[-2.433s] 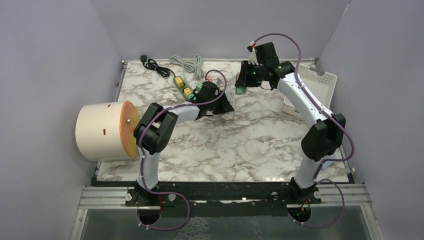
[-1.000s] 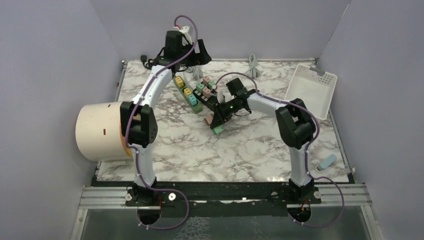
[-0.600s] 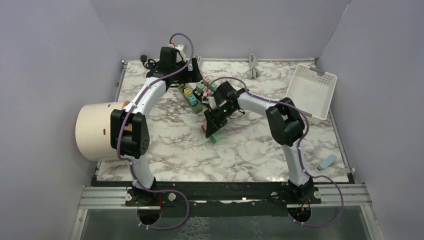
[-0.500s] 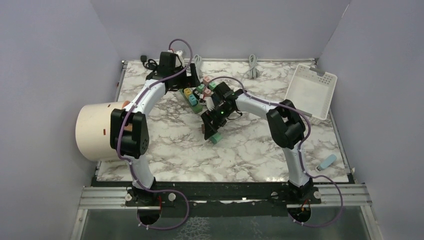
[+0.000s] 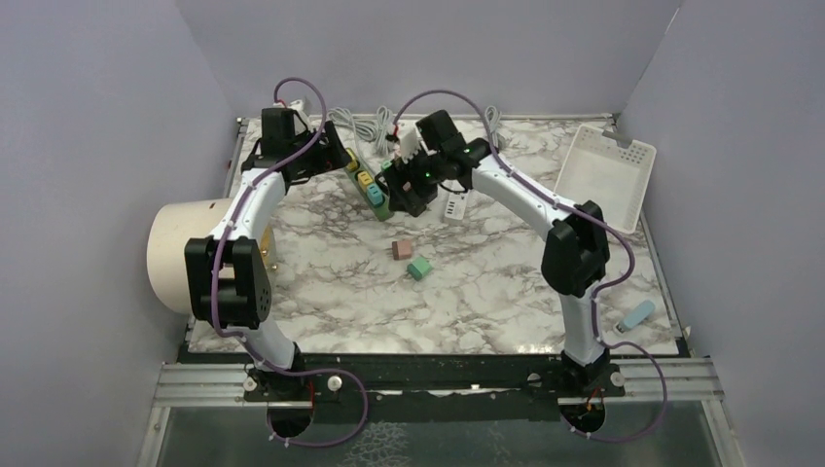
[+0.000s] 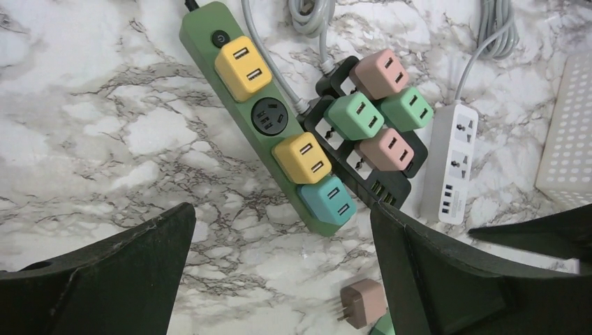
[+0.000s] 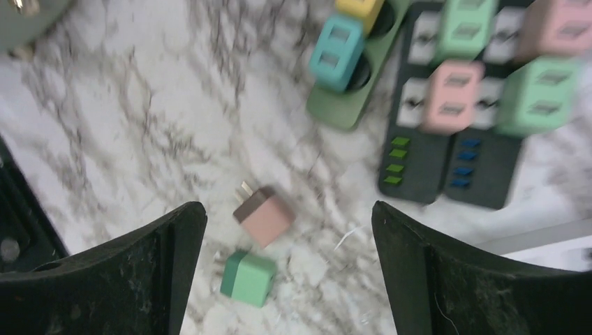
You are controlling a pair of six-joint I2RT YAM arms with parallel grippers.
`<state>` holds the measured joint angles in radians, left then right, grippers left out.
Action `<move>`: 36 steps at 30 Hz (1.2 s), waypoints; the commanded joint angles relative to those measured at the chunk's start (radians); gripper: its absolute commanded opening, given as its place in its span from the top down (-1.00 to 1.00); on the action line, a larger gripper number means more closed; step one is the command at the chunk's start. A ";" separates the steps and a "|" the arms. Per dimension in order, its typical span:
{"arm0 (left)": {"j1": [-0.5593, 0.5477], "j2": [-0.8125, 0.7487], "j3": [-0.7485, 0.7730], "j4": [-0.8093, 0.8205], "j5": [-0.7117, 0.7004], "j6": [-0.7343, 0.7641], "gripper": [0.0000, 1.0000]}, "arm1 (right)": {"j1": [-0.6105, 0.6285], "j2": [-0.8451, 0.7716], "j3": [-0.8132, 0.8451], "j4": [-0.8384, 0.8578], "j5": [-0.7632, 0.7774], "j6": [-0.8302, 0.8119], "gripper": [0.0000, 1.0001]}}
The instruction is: Pull the plug off the socket
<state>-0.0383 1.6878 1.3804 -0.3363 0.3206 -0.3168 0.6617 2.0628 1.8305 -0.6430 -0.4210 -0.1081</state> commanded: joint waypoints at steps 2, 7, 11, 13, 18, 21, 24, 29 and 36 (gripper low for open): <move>0.011 -0.090 -0.086 0.062 0.060 -0.033 -0.98 | -0.002 0.113 0.275 -0.003 0.219 -0.001 -0.69; 0.015 -0.135 -0.165 0.088 0.074 -0.044 -0.98 | -0.002 0.280 0.469 -0.020 0.277 -0.041 -0.41; 0.023 -0.154 -0.199 0.088 0.081 -0.037 -0.98 | -0.002 0.333 0.477 0.050 0.297 -0.056 -0.41; 0.029 -0.163 -0.213 0.089 0.081 -0.033 -0.98 | -0.003 0.351 0.480 0.080 0.310 -0.059 -0.40; 0.034 -0.165 -0.224 0.089 0.089 -0.034 -0.98 | -0.002 0.373 0.439 0.173 0.324 -0.072 -0.39; 0.034 -0.161 -0.226 0.089 0.091 -0.033 -0.98 | -0.002 0.389 0.422 0.216 0.332 -0.083 -0.38; 0.034 -0.162 -0.228 0.088 0.090 -0.031 -0.98 | -0.004 0.416 0.432 0.236 0.328 -0.092 -0.35; 0.034 -0.154 -0.231 0.087 0.089 -0.028 -0.98 | -0.005 0.474 0.471 0.239 0.323 -0.093 -0.30; 0.037 -0.143 -0.229 0.085 0.082 -0.025 -0.98 | -0.016 0.499 0.435 0.275 0.312 -0.078 -0.17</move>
<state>-0.0086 1.5593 1.1599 -0.2707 0.3851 -0.3473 0.6529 2.5446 2.2730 -0.4194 -0.1169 -0.1848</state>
